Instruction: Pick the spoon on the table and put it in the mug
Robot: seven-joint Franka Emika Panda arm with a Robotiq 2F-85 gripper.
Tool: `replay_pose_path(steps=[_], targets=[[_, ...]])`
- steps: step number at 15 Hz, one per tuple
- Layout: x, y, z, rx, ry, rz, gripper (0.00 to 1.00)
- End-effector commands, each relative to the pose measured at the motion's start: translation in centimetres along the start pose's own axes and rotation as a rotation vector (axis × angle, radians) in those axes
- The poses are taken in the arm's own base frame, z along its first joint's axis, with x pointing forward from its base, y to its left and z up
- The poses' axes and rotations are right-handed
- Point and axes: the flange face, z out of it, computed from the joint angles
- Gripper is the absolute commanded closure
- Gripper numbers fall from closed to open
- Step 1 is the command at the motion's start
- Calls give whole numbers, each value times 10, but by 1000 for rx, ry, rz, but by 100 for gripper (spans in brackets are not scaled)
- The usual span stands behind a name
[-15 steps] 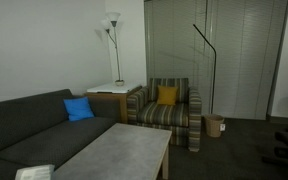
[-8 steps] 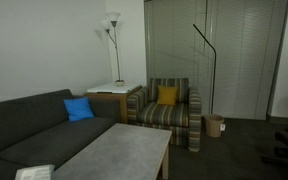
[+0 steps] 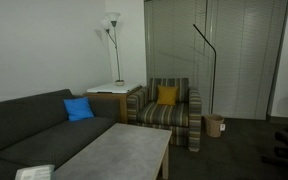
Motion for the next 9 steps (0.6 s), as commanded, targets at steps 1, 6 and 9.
replay_pose_path(steps=[1,6,9], targets=[[-17,-26,17,36,-15,23,76],[-18,-29,15,40,-27,38,96],[-16,-30,14,39,-31,44,96]])
